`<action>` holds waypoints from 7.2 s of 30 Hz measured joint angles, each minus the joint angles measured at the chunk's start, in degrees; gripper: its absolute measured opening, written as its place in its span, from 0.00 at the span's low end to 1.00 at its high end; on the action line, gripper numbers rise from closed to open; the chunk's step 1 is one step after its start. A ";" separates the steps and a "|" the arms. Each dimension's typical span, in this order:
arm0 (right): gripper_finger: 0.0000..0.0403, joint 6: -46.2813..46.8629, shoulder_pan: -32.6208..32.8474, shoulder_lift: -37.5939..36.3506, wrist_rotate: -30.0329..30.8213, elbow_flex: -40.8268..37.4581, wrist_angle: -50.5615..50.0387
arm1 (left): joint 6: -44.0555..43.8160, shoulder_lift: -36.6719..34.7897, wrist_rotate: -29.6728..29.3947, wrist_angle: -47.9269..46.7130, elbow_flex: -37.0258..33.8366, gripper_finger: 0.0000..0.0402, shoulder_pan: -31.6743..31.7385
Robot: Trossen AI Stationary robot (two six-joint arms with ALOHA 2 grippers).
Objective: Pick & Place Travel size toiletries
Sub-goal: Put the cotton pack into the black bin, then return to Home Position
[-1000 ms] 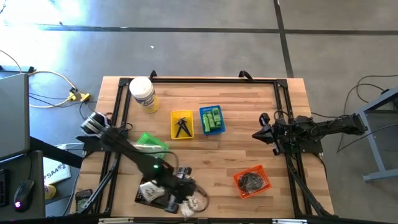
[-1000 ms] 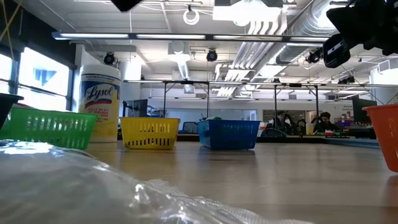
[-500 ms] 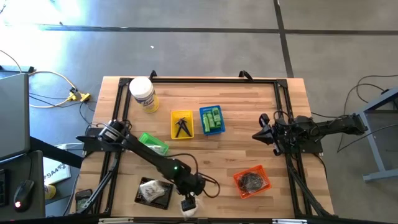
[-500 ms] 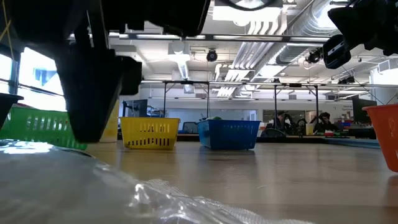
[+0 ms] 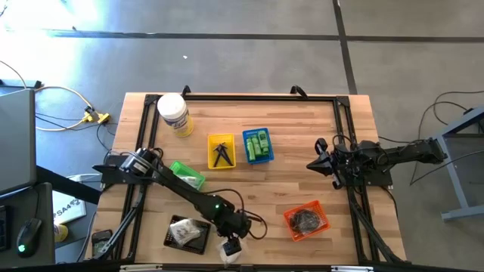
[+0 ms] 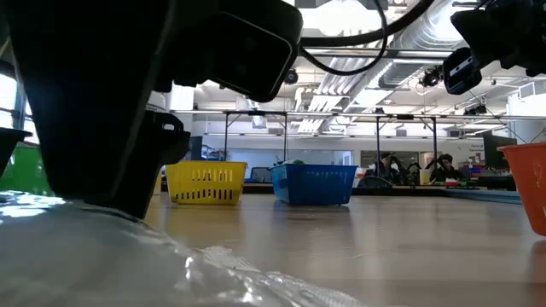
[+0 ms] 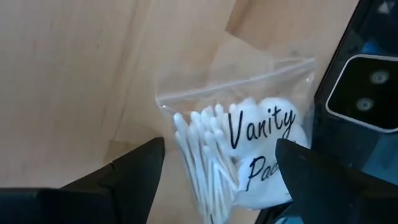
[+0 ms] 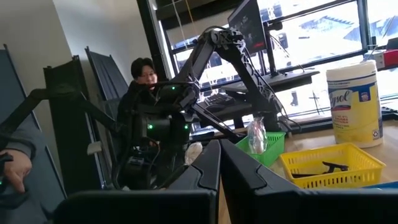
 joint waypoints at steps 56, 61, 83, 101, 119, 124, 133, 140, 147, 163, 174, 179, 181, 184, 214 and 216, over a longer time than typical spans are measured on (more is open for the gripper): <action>0.01 -2.03 -0.02 0.17 1.40 0.00 1.78 | 19.64 -54.28 -67.81 -35.87 -9.33 0.02 -20.67; 0.01 -2.05 -0.02 0.20 1.49 0.00 1.74 | 38.51 -73.17 -53.99 -3.93 -34.45 0.02 -15.29; 0.01 -3.53 -0.02 0.20 1.53 0.00 1.58 | 32.78 -105.54 -41.52 15.61 -65.25 0.02 -10.89; 0.01 -3.22 -0.01 0.20 1.84 0.01 1.21 | 6.74 -45.78 -26.95 -11.29 -29.46 0.02 -10.91; 0.01 -1.76 -0.01 0.22 1.38 0.01 0.93 | -0.61 -25.42 -26.99 -39.80 1.91 0.02 -13.42; 0.01 -1.78 -0.02 0.22 1.36 0.00 0.75 | -5.91 -23.18 -27.00 -39.59 0.96 0.02 -16.01; 0.01 -1.57 0.00 0.22 1.38 0.00 0.75 | -2.18 -14.63 -23.32 -39.98 0.90 0.02 -17.45; 0.01 -1.52 0.00 0.22 1.38 0.02 0.71 | -0.18 -11.76 -19.29 -40.08 0.92 0.04 -17.29; 0.01 -1.52 -0.02 0.22 1.38 0.02 0.71 | -0.18 -11.69 -18.42 -38.94 0.92 0.17 -17.29; 0.01 -1.33 0.00 0.22 1.35 0.00 0.71 | -0.64 -11.94 -15.49 -36.92 0.94 0.53 -16.77; 0.01 -1.33 0.00 0.22 1.33 0.02 0.71 | 0.41 -16.13 -13.00 -40.04 0.98 0.60 -16.11; 0.01 -1.33 0.00 0.22 1.33 0.02 0.71 | 6.78 -19.94 -15.96 -40.48 0.98 0.60 -16.14; 0.01 -1.35 0.00 0.22 1.33 0.02 0.71 | 11.74 -21.92 -20.97 -40.46 0.98 0.60 -16.19; 0.01 -1.35 0.00 0.22 1.33 0.02 0.71 | 21.37 -25.68 -27.77 -37.67 0.98 0.60 -16.46; 0.01 -8.12 -0.84 0.22 19.08 0.44 -5.77 | 79.29 -80.81 -16.19 18.78 -45.23 0.00 26.85; 0.01 -8.01 -1.65 0.31 18.95 1.74 -8.70 | 79.26 -82.48 -16.63 22.52 -50.16 0.00 30.17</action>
